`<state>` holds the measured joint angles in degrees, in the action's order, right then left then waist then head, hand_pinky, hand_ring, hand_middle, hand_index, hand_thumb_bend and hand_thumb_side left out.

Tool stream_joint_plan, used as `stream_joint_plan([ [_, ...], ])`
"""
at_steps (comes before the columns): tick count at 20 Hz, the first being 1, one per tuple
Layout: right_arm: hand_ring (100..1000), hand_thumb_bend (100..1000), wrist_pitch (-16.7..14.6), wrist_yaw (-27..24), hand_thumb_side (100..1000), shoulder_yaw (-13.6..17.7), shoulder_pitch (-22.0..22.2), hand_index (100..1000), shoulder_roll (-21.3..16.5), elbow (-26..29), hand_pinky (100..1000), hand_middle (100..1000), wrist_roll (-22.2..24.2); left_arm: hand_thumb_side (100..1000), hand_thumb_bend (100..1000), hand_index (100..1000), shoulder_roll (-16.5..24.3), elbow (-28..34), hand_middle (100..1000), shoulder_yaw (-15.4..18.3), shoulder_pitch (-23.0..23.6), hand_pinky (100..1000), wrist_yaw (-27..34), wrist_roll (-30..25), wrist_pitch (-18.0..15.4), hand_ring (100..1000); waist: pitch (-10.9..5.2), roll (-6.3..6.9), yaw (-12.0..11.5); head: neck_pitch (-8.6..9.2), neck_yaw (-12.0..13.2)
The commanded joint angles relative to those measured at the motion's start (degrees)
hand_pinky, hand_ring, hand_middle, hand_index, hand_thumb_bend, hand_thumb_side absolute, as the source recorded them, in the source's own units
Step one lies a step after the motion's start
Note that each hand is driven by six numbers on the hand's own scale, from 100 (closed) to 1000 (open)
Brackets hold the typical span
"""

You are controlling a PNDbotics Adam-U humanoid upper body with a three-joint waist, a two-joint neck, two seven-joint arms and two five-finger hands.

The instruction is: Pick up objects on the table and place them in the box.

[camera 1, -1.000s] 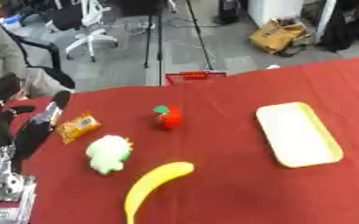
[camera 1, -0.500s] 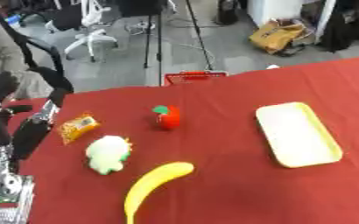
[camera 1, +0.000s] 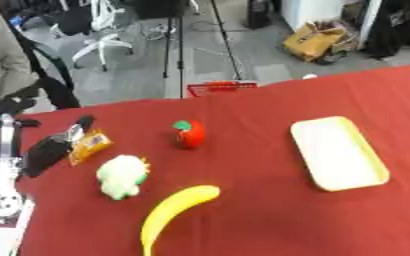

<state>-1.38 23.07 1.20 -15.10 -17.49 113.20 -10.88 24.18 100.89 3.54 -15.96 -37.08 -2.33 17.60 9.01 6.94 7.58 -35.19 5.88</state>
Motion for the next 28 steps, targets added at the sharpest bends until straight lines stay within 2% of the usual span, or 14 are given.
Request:
stream_joint_plan([
  [1, 612, 312, -0.1, 0.0, 673, -0.1, -0.5, 736, -1.0, 1.4, 600, 607, 0.3, 376, 800, 907, 4.8, -2.4, 825, -2.6, -2.4, 741, -5.2, -10.6, 1.0, 834, -1.31, -0.29, 0.3, 0.39, 0.3],
  [6, 612, 312, -0.1, -0.1, 674, -0.2, -0.4, 735, -1.0, 1.4, 600, 607, 0.3, 374, 854, 922, 5.3, -9.9, 841, -5.8, -7.7, 780, -10.5, -27.4, -0.7, 838, -1.51, -0.27, 0.6, 0.3, 0.2],
  [9, 612, 312, -0.1, -0.2, 674, -0.3, -0.4, 735, -0.9, 1.4, 600, 607, 0.4, 373, 864, 929, 4.3, -13.2, 851, -6.4, -9.8, 799, -13.6, -33.6, -2.0, 836, -1.57, -0.27, 0.7, 0.3, 0.1],
  [11, 612, 313, -0.1, -0.2, 674, -0.2, -0.4, 735, -0.9, 1.4, 600, 607, 0.4, 373, 862, 926, 3.6, -14.7, 846, -6.6, -10.7, 794, -15.6, -35.6, -2.2, 833, -1.56, -0.31, 0.8, 0.32, 0.0],
  [14, 612, 314, -0.1, -0.2, 674, -0.2, -0.3, 735, -0.9, 1.4, 600, 607, 0.3, 376, 860, 922, 2.7, -15.9, 838, -6.4, -11.0, 786, -17.6, -34.6, -1.8, 828, -1.51, -0.33, 0.9, 0.27, 0.0],
  [20, 612, 315, -0.1, -0.2, 674, -0.2, -0.4, 735, -0.9, 1.4, 600, 607, 0.3, 381, 845, 914, 1.4, -18.9, 823, -6.6, -11.1, 773, -19.4, -28.4, -0.3, 822, -1.48, -0.36, 0.9, 0.34, -0.1],
  [28, 612, 316, -0.1, -0.2, 675, -0.3, -0.5, 735, -0.8, 1.4, 600, 607, 0.4, 376, 843, 907, -0.6, -23.7, 810, -7.2, -11.9, 760, -17.2, -24.4, -1.2, 820, -1.4, -0.68, 0.8, 0.63, -0.1],
])
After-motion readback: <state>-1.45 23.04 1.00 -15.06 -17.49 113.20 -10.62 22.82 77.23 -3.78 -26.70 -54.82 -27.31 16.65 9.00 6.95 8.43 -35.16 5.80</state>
